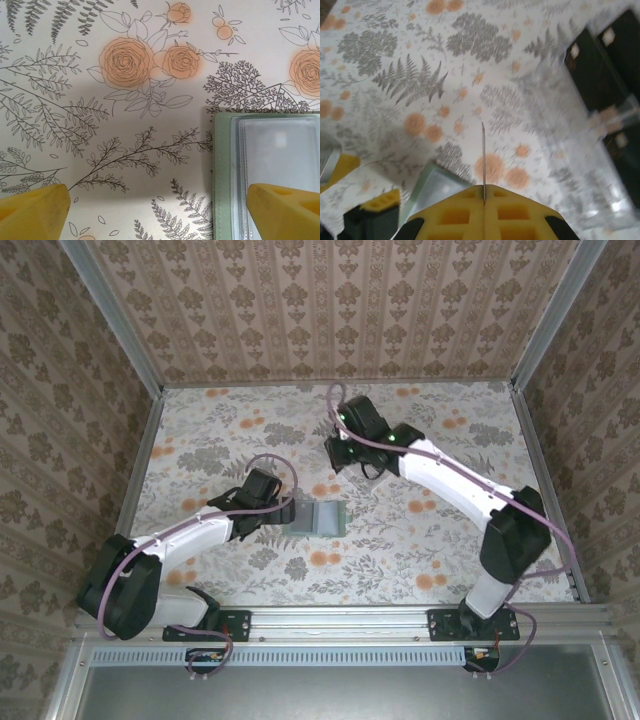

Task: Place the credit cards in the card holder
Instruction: Pick up the credit card from the storage box, then insert the credit card into the card slot.

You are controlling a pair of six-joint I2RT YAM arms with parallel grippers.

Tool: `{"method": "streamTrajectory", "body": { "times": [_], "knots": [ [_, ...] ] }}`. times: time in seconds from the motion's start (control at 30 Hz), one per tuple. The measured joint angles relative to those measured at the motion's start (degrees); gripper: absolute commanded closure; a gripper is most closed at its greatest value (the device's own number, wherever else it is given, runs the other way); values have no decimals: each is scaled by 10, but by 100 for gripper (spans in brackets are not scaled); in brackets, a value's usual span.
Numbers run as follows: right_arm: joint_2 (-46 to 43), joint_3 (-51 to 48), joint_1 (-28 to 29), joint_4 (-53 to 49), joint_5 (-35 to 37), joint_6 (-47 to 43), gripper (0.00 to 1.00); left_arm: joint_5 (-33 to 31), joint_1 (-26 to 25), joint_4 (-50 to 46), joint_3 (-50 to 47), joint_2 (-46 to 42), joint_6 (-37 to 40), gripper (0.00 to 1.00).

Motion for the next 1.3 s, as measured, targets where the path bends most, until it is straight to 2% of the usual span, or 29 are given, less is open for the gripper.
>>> {"method": "streamTrajectory", "body": {
  "times": [0.2,0.33,0.53,0.7,1.3],
  "knots": [
    [-63,-243,17,200,-28,196,100,7,-7,1,0,4,0,0],
    [-66,-335,42,308,-28,285,100,7,-15,3,0,4,1,0],
    [-66,-371,57,411,-28,349,100,1,-35,3,0,25,7,0],
    [-66,-396,57,471,-28,368,100,-15,-61,2,9,58,16,0],
    [12,-439,57,588,-52,400,100,-80,-69,-6,35,108,19,0]
  ]
}}
